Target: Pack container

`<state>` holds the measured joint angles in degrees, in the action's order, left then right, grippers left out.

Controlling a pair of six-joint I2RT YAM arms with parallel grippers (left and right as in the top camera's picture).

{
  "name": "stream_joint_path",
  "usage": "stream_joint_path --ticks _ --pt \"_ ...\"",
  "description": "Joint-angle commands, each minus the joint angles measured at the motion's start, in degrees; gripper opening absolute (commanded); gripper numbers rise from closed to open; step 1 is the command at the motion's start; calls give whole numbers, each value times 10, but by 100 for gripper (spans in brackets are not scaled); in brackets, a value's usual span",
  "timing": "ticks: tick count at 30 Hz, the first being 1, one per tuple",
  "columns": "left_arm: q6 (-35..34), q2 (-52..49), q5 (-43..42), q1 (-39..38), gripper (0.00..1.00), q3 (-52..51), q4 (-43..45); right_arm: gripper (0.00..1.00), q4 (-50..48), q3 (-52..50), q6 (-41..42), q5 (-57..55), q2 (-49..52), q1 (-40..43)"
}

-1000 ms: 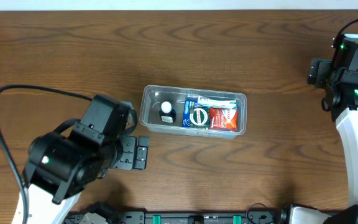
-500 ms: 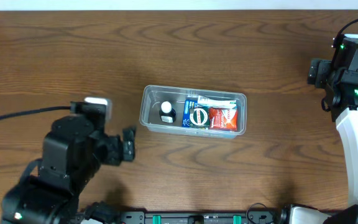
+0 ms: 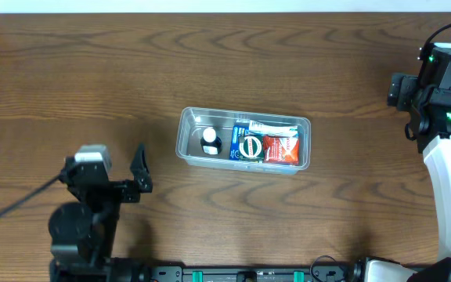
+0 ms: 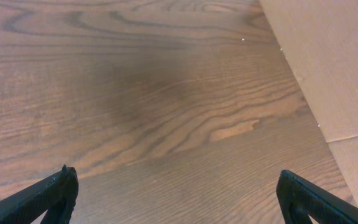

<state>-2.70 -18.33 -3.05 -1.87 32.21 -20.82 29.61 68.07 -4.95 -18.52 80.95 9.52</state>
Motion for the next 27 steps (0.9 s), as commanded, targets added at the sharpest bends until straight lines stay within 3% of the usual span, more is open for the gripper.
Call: stream_joint_path --ticks 1,11,16,24,27 --pt "10 55 -28 23 98 -66 45 99 1 1 9 -5 -4 2" --pt "9 172 -54 41 98 -216 175 99 1 1 9 -5 -4 2" --pt "7 182 -68 41 98 -271 247 99 0 1 8 -5 -4 2" --pt "10 182 -68 41 98 -319 252 99 1 1 9 -5 -4 2" --pt "10 182 -68 41 98 -320 212 99 1 1 9 -5 -4 2"
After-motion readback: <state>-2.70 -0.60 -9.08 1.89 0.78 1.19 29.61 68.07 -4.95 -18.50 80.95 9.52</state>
